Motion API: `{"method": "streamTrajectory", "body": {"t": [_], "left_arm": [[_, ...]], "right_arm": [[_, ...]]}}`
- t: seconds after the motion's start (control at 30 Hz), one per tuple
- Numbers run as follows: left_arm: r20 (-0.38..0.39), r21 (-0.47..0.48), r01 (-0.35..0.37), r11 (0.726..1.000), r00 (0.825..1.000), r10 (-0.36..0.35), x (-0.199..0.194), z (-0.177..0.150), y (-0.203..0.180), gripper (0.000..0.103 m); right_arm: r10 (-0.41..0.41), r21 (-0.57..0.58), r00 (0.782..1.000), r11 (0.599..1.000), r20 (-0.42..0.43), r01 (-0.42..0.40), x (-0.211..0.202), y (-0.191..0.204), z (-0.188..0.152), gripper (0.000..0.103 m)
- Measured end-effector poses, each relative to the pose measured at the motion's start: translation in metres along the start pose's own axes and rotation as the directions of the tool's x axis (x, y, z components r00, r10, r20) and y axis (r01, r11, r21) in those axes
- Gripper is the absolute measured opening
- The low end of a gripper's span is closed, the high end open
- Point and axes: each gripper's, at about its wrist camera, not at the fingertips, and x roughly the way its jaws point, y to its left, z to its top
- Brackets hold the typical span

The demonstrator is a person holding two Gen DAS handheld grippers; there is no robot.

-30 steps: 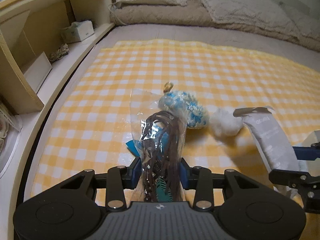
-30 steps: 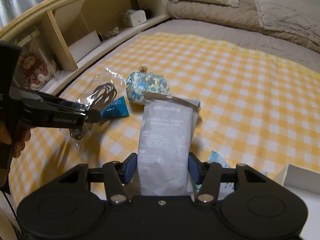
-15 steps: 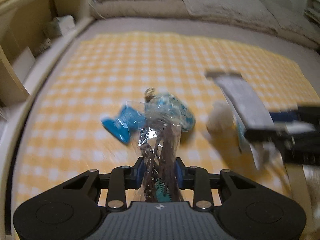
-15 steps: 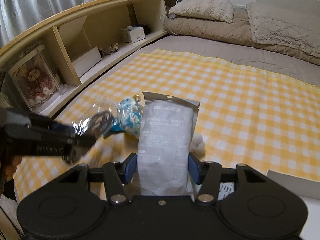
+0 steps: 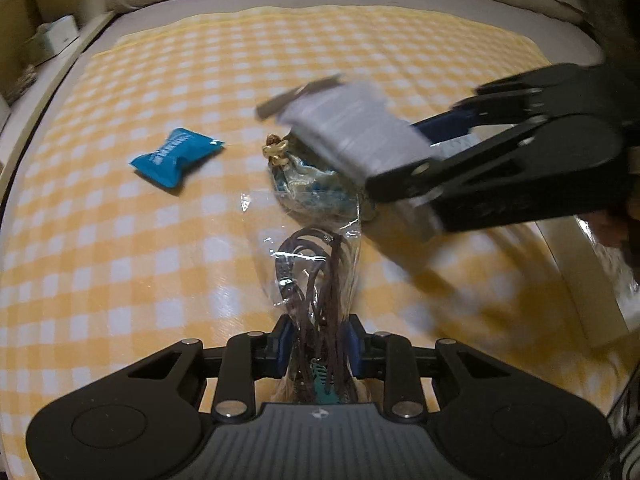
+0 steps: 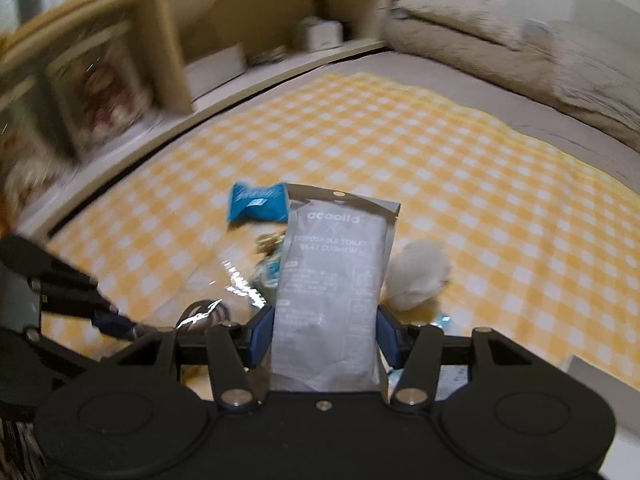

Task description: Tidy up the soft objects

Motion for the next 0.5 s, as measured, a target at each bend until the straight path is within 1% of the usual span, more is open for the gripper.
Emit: {"method": "streamTrajectory", "body": {"t": [0.1,0.2,0.33,0.43,0.5], "left_arm": [[0.001,0.026,0.004,1.000,1.000,-0.004,0.000,-0.005,-0.003,0.029],[-0.002,0.031,0.014,0.999,1.000,-0.014,0.000,-0.011,-0.003,0.028],[-0.002,0.035,0.033,0.999,0.999,-0.032,-0.001,-0.022,-0.002,0.027],[0.006,0.016,0.040,0.999,0.999,-0.040,-0.007,-0.021,0.002,0.027],[0.021,0.001,0.029,1.000,0.999,-0.029,-0.009,-0.020,0.005,0.027]], "right_arm": [[-0.020,-0.050,0.999,0.999,-0.043,0.018,0.013,0.004,-0.004,0.055],[-0.042,-0.056,0.996,0.998,-0.077,0.038,0.023,0.002,-0.007,0.054],[-0.046,-0.051,0.996,0.998,-0.079,0.042,0.028,-0.001,-0.006,0.054],[-0.052,-0.057,0.996,0.997,-0.078,0.048,0.031,0.000,-0.005,0.055],[-0.055,-0.056,0.996,0.997,-0.076,0.051,0.032,0.001,-0.003,0.054]]}}
